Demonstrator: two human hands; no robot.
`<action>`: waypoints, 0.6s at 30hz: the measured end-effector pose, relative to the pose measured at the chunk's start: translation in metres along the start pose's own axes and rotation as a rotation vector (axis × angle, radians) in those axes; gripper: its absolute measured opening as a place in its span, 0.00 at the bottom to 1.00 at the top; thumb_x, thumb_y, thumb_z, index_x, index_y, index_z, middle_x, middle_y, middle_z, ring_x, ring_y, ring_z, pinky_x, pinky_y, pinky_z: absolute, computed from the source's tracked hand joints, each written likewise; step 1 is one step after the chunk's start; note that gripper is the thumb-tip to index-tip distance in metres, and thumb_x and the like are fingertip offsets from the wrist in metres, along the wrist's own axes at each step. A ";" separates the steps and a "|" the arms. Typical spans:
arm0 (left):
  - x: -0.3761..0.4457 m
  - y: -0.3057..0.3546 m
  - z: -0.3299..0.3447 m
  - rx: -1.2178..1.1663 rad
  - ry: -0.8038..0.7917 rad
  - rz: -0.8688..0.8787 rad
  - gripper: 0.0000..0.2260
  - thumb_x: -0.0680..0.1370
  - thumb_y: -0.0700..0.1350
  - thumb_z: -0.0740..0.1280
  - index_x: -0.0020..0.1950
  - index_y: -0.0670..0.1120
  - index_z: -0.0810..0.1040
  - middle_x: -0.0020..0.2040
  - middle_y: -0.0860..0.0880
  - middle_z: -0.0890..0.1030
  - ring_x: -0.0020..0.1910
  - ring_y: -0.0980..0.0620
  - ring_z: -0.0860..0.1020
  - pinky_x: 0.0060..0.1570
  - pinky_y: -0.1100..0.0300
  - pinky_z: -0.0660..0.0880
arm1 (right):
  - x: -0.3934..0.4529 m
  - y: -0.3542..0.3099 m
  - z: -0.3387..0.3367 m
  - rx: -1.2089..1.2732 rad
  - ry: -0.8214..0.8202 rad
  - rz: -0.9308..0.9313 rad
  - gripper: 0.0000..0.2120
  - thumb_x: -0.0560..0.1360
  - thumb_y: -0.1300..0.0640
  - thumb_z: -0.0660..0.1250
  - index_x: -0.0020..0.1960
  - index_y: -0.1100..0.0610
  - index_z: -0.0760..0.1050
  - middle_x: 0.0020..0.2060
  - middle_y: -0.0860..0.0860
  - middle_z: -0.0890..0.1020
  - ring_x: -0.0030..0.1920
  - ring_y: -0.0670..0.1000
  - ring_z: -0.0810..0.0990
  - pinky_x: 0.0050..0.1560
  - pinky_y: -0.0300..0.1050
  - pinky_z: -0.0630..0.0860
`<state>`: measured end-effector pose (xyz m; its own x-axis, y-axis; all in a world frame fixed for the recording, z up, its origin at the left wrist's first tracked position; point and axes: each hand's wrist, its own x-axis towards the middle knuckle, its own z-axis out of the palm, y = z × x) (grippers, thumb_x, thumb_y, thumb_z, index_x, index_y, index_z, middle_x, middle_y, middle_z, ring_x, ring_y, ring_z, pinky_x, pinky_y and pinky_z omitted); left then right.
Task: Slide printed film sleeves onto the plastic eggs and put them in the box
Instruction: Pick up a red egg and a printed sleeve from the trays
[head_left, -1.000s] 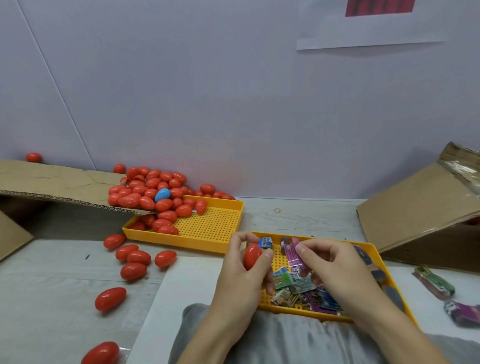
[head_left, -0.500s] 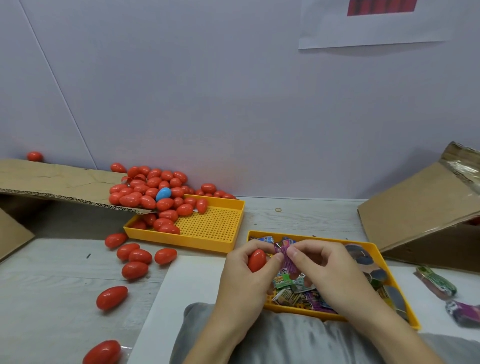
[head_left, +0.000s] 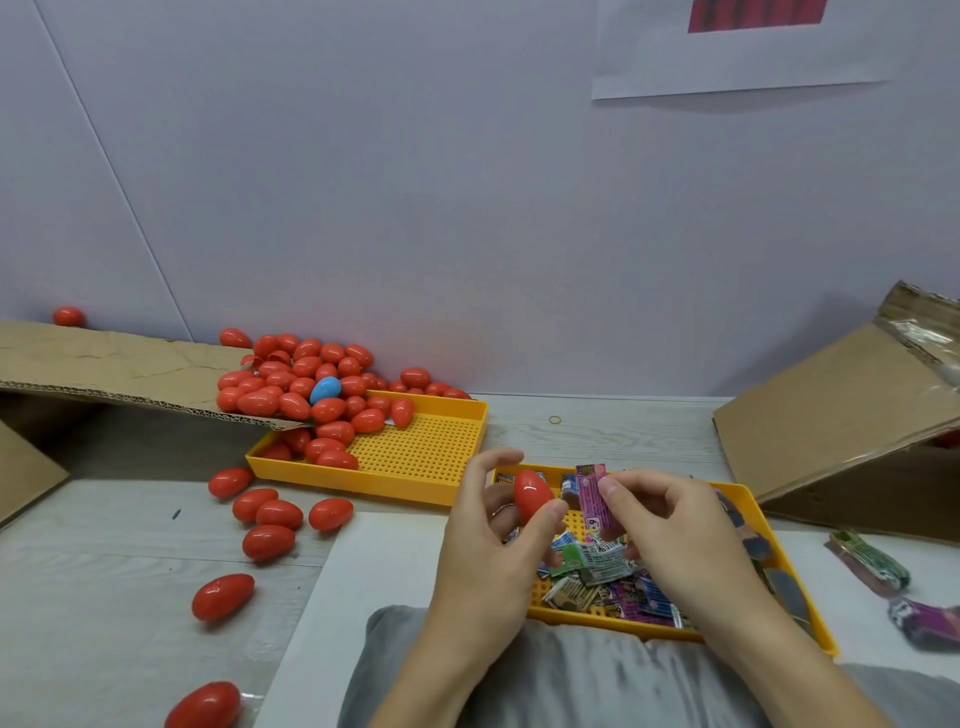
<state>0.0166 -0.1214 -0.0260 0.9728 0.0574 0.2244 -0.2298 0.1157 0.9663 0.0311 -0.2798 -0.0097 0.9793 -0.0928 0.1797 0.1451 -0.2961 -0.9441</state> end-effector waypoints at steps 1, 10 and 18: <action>0.000 0.002 0.000 -0.007 0.010 0.010 0.17 0.74 0.39 0.75 0.57 0.54 0.75 0.45 0.43 0.82 0.40 0.50 0.83 0.35 0.61 0.78 | 0.000 0.000 0.000 0.002 -0.003 0.000 0.09 0.78 0.54 0.67 0.41 0.48 0.83 0.34 0.44 0.85 0.37 0.42 0.82 0.37 0.41 0.77; 0.001 0.004 -0.001 0.039 0.030 0.052 0.18 0.69 0.41 0.79 0.51 0.57 0.79 0.46 0.43 0.81 0.42 0.51 0.83 0.34 0.59 0.80 | -0.001 0.000 0.000 0.001 -0.015 -0.005 0.08 0.78 0.53 0.67 0.43 0.48 0.83 0.35 0.43 0.85 0.38 0.42 0.82 0.37 0.39 0.77; 0.000 0.006 -0.001 0.099 0.036 0.104 0.18 0.68 0.40 0.80 0.50 0.57 0.79 0.44 0.41 0.80 0.40 0.52 0.81 0.38 0.63 0.79 | 0.000 0.001 0.000 0.010 -0.024 -0.017 0.08 0.78 0.54 0.67 0.42 0.47 0.83 0.34 0.44 0.85 0.37 0.42 0.82 0.34 0.35 0.76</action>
<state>0.0152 -0.1193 -0.0205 0.9417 0.0993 0.3215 -0.3239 0.0086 0.9460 0.0310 -0.2796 -0.0104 0.9798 -0.0646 0.1891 0.1631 -0.2881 -0.9436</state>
